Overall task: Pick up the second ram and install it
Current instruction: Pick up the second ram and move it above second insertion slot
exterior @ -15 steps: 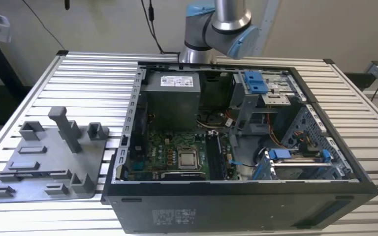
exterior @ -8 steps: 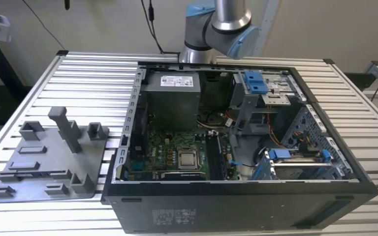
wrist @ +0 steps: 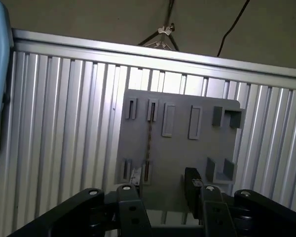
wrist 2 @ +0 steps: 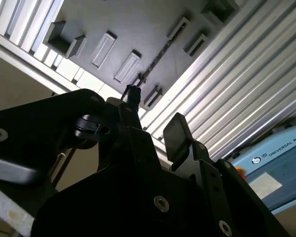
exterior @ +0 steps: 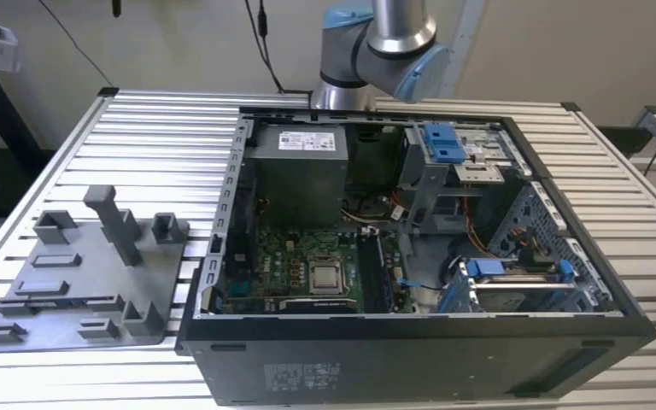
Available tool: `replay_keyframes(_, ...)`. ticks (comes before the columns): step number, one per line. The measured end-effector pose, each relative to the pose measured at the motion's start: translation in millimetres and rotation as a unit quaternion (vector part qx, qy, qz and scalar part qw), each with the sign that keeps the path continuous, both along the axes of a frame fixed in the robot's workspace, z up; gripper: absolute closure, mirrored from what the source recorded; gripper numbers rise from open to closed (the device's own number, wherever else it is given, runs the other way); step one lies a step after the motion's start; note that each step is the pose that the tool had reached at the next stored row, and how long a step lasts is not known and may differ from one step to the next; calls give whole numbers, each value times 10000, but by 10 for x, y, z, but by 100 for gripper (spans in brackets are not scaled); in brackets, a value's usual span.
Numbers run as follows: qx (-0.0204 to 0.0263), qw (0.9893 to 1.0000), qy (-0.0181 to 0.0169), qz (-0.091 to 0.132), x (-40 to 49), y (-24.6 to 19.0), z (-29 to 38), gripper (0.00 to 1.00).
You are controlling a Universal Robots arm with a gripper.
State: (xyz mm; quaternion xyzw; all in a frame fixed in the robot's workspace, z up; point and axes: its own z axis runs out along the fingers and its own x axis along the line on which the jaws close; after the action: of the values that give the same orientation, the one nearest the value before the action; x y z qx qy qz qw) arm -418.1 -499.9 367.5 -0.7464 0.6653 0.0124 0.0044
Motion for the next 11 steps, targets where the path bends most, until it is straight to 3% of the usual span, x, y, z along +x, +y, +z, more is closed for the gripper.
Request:
replay_keyframes(5, 1, 9999, -11, -158, 0, 0, -69, 52)
replay_keyframes(7, 1, 9999, -32, -163, -1, -3, -98, 52)
replay_keyframes(11, 0, 9999, -34, -164, -1, -5, -122, 52)
